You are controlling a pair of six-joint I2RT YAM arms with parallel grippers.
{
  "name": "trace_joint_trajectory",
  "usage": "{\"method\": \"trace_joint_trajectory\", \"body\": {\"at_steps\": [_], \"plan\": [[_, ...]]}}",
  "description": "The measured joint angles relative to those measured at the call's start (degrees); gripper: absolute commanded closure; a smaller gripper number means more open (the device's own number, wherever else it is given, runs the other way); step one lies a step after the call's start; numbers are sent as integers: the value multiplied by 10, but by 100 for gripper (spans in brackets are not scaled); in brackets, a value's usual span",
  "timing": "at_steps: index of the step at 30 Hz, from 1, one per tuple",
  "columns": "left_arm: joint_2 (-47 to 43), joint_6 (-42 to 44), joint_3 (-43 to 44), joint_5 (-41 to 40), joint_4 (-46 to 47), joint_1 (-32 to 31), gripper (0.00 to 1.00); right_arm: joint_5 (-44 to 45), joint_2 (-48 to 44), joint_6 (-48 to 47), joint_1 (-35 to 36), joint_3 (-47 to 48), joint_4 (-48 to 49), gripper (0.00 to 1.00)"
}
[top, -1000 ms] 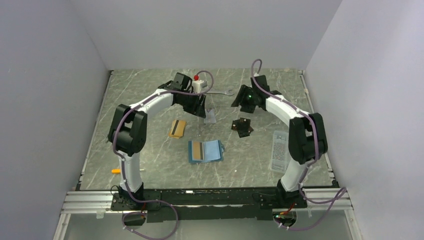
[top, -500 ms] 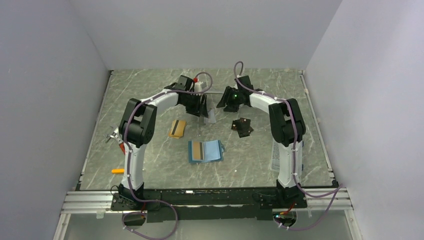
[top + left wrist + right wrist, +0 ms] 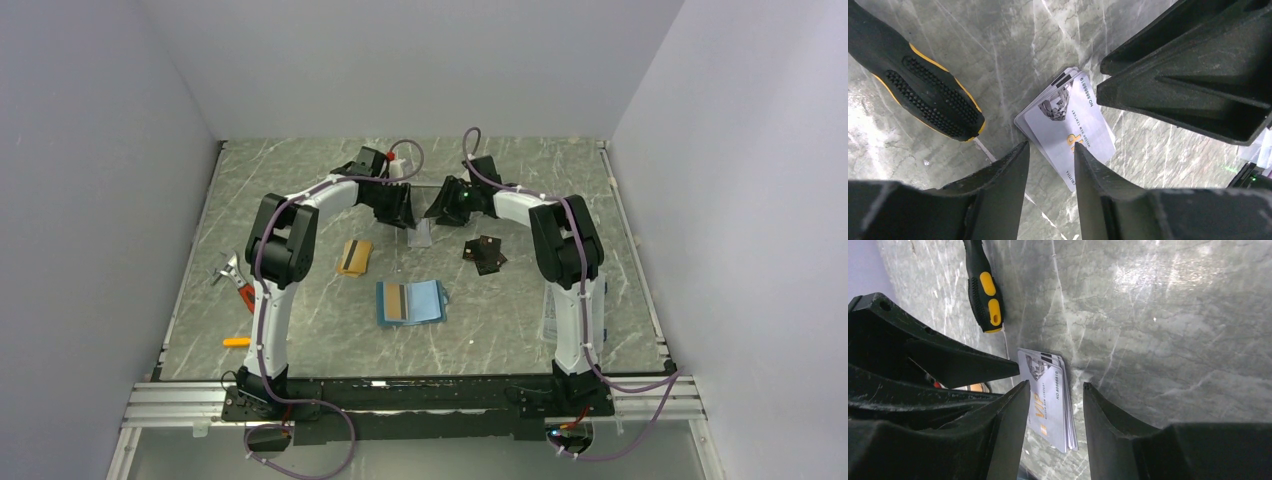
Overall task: Put the credit cards into the card holder
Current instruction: Pick up the credit card from the center of the board.
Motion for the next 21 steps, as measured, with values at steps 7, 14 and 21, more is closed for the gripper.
{"method": "trace_joint_trajectory", "body": {"at_steps": [7,14,21], "plan": [[3,4,-3,-2,0,2,75,-17,-5,25,3,-37,59,55],[3,1,-13,15,5,13,86,-15,-30,33,3,-83,83,58],[3,-12,-39,71,33,32,90,-15,-43,34,7,-104,90,58]]}}
